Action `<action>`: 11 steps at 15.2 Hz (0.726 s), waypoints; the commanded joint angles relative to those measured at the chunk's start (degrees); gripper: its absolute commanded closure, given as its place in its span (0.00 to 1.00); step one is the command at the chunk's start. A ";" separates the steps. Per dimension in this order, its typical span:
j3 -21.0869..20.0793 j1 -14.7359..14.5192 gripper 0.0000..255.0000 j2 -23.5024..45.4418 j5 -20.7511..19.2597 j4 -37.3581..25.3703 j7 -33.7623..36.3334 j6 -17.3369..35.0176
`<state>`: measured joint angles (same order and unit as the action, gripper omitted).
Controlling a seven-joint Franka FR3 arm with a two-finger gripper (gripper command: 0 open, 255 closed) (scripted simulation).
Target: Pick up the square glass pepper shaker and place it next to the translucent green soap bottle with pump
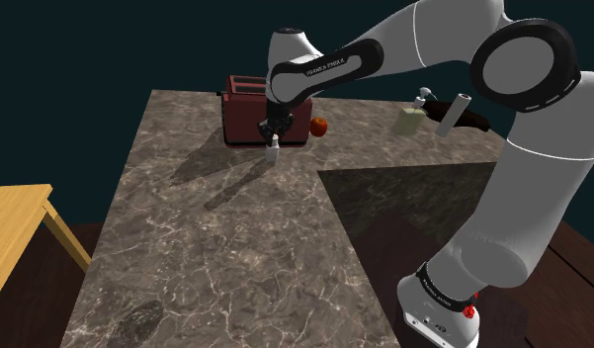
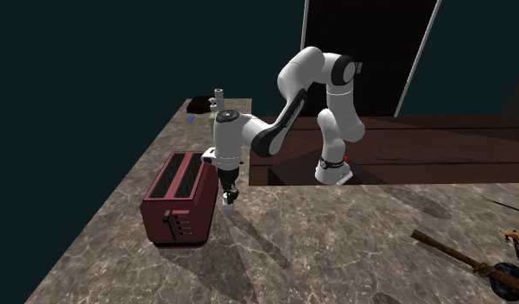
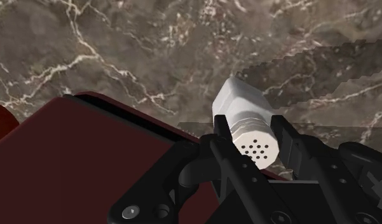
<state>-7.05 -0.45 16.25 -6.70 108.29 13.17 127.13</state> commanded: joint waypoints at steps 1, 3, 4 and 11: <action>0.00 0.00 1.00 0.01 0.00 0.01 0.00 0.00; -0.01 -0.01 1.00 0.01 0.00 0.00 0.01 -0.01; -0.01 -0.01 1.00 0.01 0.00 0.00 0.00 -0.01; -0.12 0.06 1.00 -1.35 0.38 -1.34 -0.36 -2.68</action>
<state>-7.13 -0.37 15.28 -6.40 107.17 12.83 125.04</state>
